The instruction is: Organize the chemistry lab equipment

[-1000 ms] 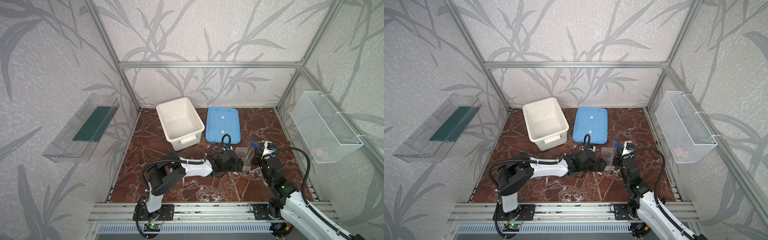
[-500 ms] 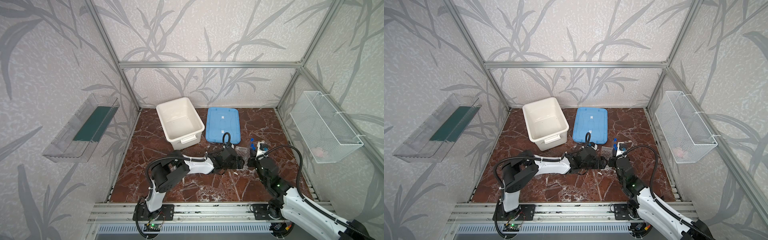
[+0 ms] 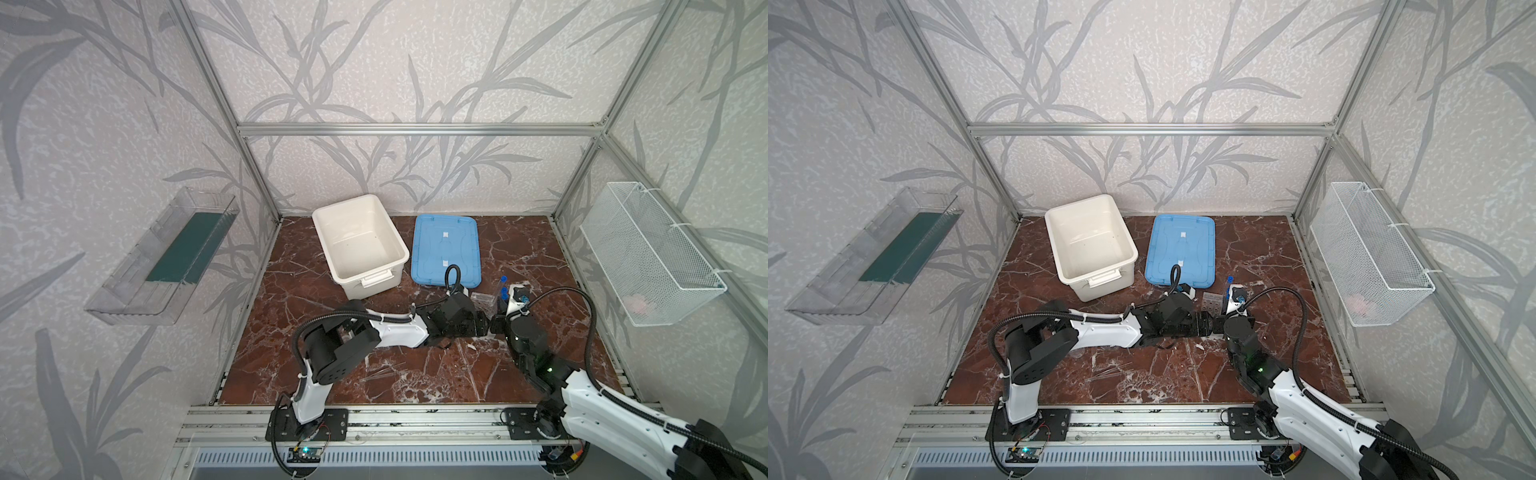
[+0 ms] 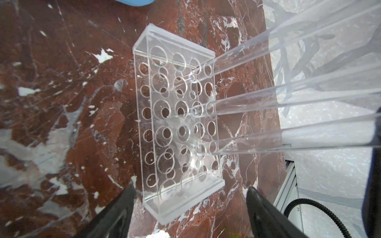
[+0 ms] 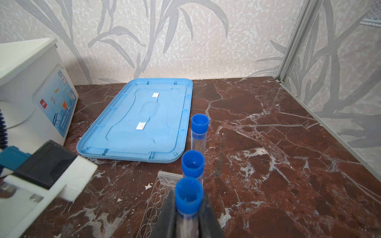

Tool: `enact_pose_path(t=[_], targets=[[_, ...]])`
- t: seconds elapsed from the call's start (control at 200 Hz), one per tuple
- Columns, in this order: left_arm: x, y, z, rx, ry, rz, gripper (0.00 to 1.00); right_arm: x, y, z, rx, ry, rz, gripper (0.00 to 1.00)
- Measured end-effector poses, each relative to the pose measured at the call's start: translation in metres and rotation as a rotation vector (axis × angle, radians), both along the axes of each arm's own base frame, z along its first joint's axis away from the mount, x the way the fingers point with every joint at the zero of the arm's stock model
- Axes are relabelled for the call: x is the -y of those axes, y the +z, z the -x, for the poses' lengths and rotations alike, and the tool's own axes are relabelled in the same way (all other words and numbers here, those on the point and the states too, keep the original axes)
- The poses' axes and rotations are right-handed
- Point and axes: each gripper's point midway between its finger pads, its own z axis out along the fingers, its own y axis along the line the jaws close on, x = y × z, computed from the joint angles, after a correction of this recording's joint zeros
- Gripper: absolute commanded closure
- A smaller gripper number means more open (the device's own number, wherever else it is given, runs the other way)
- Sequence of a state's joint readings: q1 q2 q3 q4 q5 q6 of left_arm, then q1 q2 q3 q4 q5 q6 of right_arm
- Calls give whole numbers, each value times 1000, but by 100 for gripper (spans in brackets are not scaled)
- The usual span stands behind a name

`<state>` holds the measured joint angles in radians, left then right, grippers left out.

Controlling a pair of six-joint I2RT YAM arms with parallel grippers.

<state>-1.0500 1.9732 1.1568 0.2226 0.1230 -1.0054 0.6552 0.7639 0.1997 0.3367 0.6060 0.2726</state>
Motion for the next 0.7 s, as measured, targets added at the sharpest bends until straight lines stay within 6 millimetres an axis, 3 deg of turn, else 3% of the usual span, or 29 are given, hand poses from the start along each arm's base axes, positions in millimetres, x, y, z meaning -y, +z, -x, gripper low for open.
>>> enact_pose_path(t=[0.26,0.42,0.7], targets=[[3,-10,3,-29,5,5,17,4,-2,7,-3,2,-15,82],[8,-6,4,-38,4,36,17,4,-2,8,-6,5,-17,82],[12,-9,7,-64,8,56,19,0,-5,2,-16,-10,-9,82]])
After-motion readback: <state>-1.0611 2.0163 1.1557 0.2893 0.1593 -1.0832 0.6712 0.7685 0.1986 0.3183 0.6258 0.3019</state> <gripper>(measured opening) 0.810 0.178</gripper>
